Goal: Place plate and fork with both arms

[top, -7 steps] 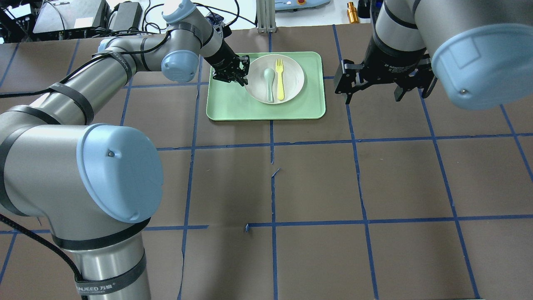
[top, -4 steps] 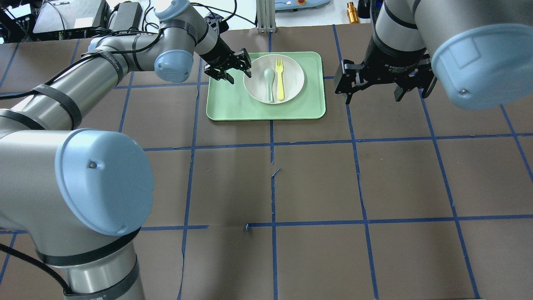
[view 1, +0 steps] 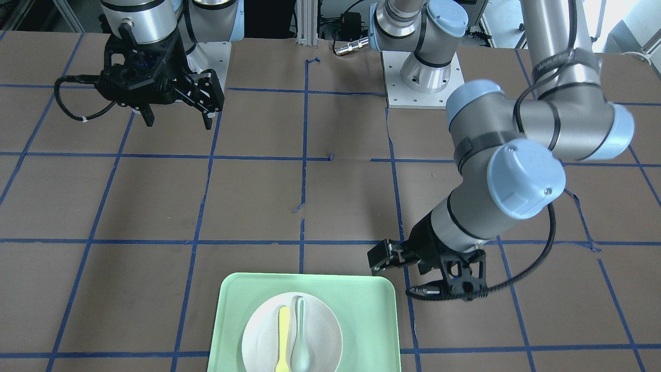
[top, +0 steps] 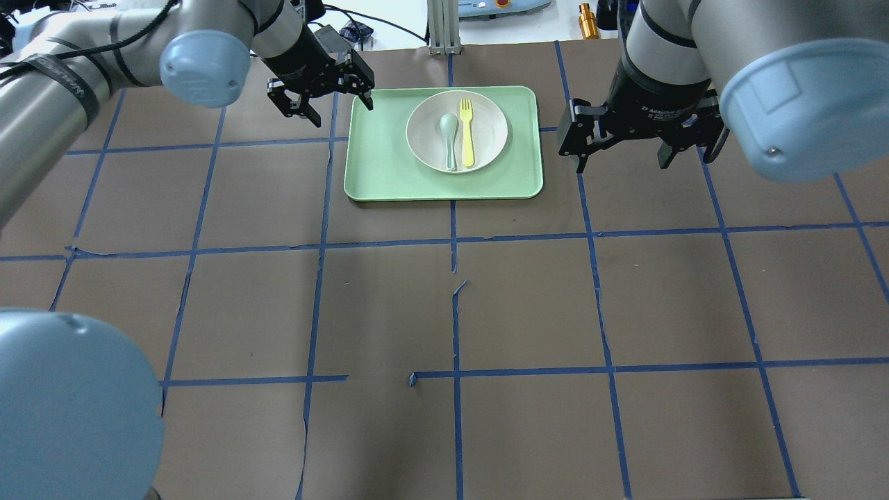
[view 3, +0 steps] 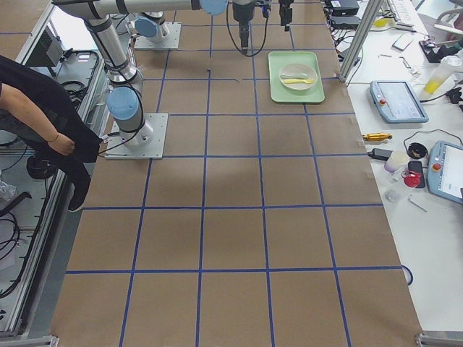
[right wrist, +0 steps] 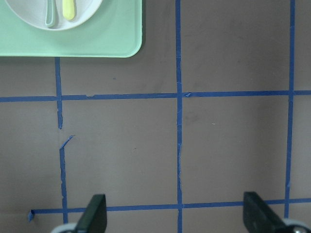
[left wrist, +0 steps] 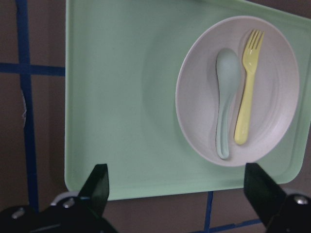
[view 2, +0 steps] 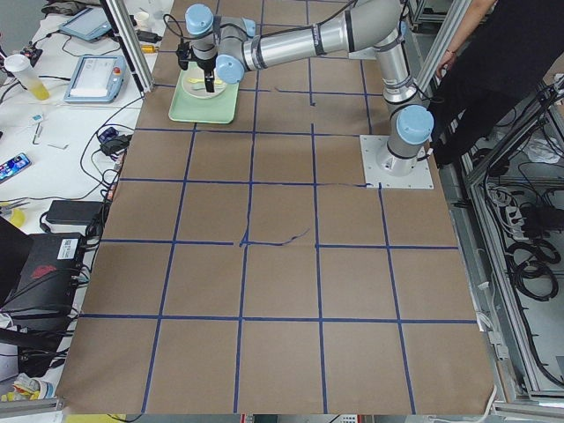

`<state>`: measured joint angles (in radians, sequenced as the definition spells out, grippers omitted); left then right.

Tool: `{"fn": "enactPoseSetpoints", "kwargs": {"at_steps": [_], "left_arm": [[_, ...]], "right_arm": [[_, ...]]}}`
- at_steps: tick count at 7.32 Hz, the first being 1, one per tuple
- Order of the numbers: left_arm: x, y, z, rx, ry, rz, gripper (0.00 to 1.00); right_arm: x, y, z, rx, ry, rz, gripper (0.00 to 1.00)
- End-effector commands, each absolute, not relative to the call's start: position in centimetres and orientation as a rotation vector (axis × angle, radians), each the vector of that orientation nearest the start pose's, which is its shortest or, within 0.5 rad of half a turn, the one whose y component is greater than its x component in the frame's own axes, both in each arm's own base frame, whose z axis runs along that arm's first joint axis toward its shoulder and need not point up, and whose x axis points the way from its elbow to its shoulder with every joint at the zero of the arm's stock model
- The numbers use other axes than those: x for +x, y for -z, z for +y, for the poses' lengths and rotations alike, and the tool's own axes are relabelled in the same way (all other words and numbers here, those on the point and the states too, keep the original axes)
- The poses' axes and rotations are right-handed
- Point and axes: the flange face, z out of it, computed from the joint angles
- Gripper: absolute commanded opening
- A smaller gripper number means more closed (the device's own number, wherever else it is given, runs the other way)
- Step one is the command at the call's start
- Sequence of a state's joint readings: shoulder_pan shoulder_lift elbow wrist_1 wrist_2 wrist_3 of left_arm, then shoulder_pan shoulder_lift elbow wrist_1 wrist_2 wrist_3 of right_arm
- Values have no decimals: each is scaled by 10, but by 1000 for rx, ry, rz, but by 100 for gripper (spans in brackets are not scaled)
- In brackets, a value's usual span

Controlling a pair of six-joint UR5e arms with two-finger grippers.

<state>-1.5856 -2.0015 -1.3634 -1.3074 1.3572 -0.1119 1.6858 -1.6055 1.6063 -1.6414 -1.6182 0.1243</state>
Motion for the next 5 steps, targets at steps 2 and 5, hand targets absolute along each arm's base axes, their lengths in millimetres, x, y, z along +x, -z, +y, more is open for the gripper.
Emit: {"fn": "enactPoseSetpoints", "kwargs": {"at_steps": [2,5], "left_arm": [[-145,-472,-572,-68,-2,3172,100],[-145,-484,-500,-114,31,3176,100]], "right_arm": [[183,-494,-466,17,118,3177,100],[183,-494,-465,17,118,3177,100]]}}
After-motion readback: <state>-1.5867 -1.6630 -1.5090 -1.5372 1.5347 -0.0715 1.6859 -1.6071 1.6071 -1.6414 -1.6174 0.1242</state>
